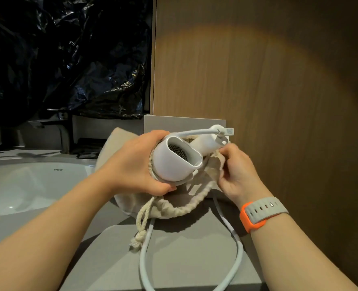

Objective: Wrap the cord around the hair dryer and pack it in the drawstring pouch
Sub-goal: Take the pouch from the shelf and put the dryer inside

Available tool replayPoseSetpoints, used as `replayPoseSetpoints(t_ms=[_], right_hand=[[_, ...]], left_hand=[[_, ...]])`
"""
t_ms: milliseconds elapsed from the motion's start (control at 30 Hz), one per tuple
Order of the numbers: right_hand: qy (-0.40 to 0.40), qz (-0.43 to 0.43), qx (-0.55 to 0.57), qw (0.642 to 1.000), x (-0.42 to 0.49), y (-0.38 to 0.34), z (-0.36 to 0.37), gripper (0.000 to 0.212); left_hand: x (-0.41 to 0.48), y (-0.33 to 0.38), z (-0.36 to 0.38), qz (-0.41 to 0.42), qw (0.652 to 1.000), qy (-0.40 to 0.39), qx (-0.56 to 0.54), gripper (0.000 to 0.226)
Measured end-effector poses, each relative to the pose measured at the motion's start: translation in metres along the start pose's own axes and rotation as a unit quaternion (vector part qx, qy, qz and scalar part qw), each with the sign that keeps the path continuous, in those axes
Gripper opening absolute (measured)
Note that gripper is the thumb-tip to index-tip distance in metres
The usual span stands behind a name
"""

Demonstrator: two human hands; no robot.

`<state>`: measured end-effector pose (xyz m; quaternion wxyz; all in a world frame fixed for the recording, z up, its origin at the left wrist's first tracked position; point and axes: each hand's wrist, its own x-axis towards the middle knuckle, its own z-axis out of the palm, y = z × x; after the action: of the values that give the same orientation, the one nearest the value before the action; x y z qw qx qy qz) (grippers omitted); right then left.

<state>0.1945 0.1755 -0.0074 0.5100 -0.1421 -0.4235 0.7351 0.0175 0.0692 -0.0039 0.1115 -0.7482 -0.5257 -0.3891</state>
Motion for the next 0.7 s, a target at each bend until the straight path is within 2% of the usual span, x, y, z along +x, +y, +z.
replayPoseSetpoints(t_ms=[100, 167, 267, 333, 433, 533, 600, 700], right_hand=[[-0.030, -0.004, 0.015, 0.999, -0.004, -0.003, -0.001, 0.025], [-0.032, -0.028, -0.031, 0.999, -0.005, -0.003, -0.002, 0.026], [-0.056, -0.068, -0.129, 0.988, -0.012, -0.003, 0.000, 0.013], [-0.102, -0.077, -0.181, 0.975, -0.016, -0.005, -0.001, 0.032], [-0.143, -0.086, -0.228, 0.959, -0.017, -0.002, -0.004, 0.071], [-0.142, -0.098, -0.232, 0.957, -0.016, -0.002, -0.005, 0.081], [-0.120, -0.099, -0.219, 0.963, -0.017, -0.002, -0.003, 0.078], [-0.087, -0.069, -0.189, 0.976, -0.020, -0.003, -0.002, 0.054]], left_hand=[[0.002, -0.004, 0.001, 0.002, 0.999, -0.043, 0.025, 0.083], [0.002, -0.005, -0.001, 0.002, 0.998, -0.060, 0.034, 0.085], [0.002, -0.005, -0.004, 0.008, 0.996, -0.077, 0.051, 0.084], [0.001, -0.006, -0.005, 0.008, 0.995, -0.083, 0.061, 0.082], [-0.001, -0.005, -0.005, 0.013, 0.995, -0.060, 0.074, 0.101], [-0.004, -0.006, -0.008, 0.019, 0.995, -0.001, 0.093, 0.102], [-0.005, -0.005, -0.011, -0.005, 0.998, 0.034, 0.054, 0.095], [-0.007, -0.001, -0.013, -0.028, 0.998, 0.049, -0.006, 0.082]])
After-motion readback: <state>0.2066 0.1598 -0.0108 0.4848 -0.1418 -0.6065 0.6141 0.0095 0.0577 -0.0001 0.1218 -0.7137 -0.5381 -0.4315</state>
